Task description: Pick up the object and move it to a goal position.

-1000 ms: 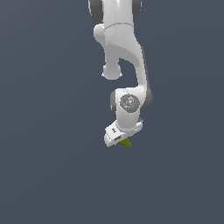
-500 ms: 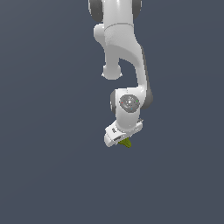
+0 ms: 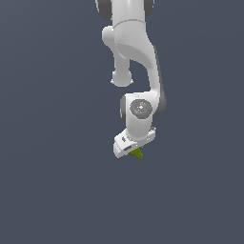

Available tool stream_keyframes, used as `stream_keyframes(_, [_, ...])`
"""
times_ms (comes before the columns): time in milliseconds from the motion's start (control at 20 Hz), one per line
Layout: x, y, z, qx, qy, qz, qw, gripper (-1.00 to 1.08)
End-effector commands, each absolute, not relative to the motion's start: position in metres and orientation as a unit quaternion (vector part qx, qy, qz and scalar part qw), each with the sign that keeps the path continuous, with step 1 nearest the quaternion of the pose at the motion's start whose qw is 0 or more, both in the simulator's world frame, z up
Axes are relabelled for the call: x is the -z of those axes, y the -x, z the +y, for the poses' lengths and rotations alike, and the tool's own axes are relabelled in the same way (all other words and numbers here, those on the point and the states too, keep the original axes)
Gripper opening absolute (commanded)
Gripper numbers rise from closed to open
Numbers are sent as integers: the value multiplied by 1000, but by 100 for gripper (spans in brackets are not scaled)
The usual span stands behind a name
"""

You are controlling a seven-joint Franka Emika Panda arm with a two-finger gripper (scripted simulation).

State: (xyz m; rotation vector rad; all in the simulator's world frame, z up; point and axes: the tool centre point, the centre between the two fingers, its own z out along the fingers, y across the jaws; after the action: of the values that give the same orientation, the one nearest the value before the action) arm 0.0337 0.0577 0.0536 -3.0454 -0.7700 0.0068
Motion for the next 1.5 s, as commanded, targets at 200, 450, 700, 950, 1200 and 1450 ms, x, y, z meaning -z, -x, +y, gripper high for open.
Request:
stream_keyframes(200, [-90, -26, 55, -1, 969, -245, 0, -100])
stream_keyframes(450, [-134, -15, 52, 0, 969, -245, -1, -100])
stream_keyframes(700, [-189, -1, 47, 0, 969, -245, -1, -100])
stream_keyframes(950, [-249, 14, 43, 0, 969, -246, 0, -100])
stream_keyframes(1200, [-304, 26, 38, 0, 969, -246, 0, -100])
stream_keyframes(1450, [-349, 35, 35, 0, 969, -246, 0, -100])
